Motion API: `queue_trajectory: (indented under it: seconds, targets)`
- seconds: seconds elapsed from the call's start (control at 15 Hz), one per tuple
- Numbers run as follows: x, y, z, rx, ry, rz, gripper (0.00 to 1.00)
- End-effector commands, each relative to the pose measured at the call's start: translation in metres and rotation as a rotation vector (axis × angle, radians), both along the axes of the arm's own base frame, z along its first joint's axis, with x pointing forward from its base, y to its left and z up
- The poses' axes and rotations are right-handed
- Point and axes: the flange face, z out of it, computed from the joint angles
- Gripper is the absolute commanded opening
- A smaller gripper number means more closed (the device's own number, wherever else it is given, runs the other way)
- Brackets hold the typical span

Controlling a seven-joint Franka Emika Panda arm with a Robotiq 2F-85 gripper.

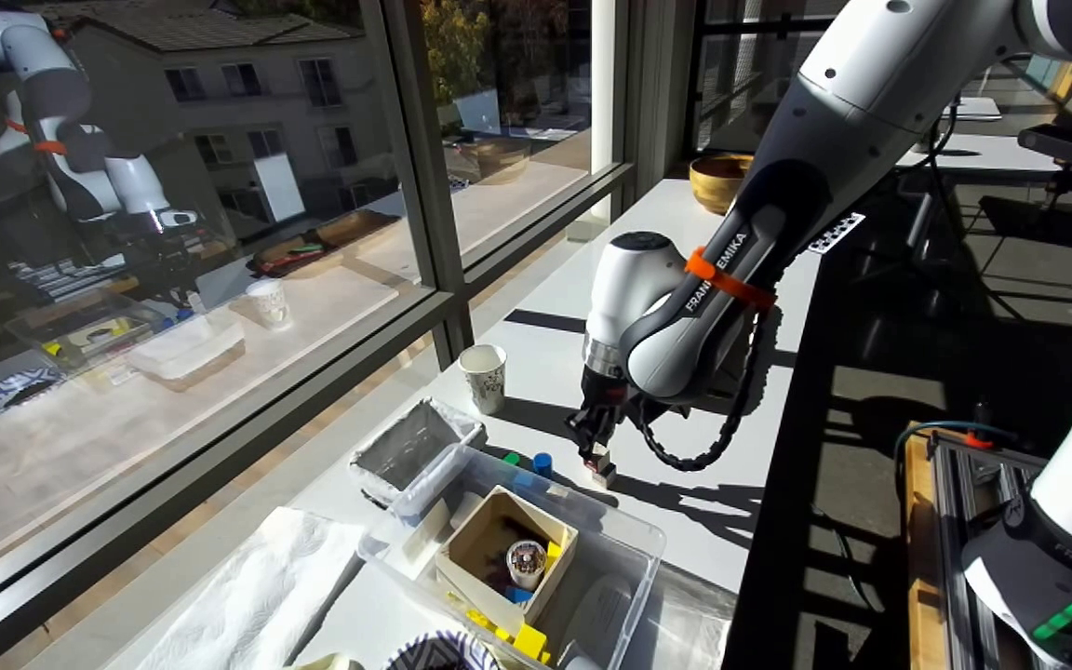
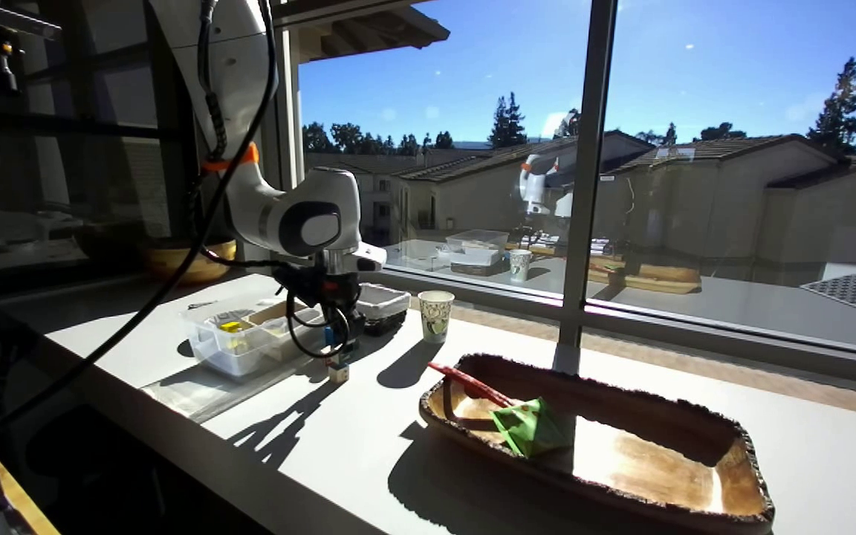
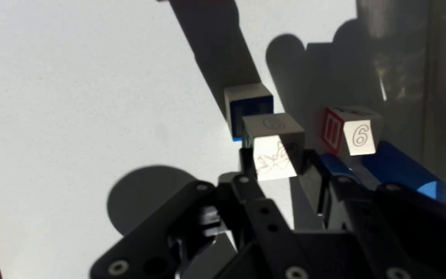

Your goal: Put the furthest toy block on the closest toy block, then put the blue block on the toy block

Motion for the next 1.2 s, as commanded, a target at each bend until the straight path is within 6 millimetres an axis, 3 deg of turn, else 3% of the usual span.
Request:
queue_trajectory:
  seconds: [0.0,0.47,0.53,0.6,0.93,1.13]
  targets:
    - [-0.008,0.000,-0.002,0.003,-0.007,-0.010,0.09]
    - [-0.013,-0.002,-0.007,-0.001,-0.005,-0.021,0.09]
    - [-0.013,-0.003,-0.007,-0.004,-0.011,-0.025,0.59]
    - [-0.012,-0.004,-0.007,-0.007,-0.016,-0.027,0.60]
    - [-0.010,-0.009,-0.001,-0.015,-0.045,-0.031,0.96]
    - [-0.009,-0.002,0.010,-0.006,-0.062,-0.023,1.00]
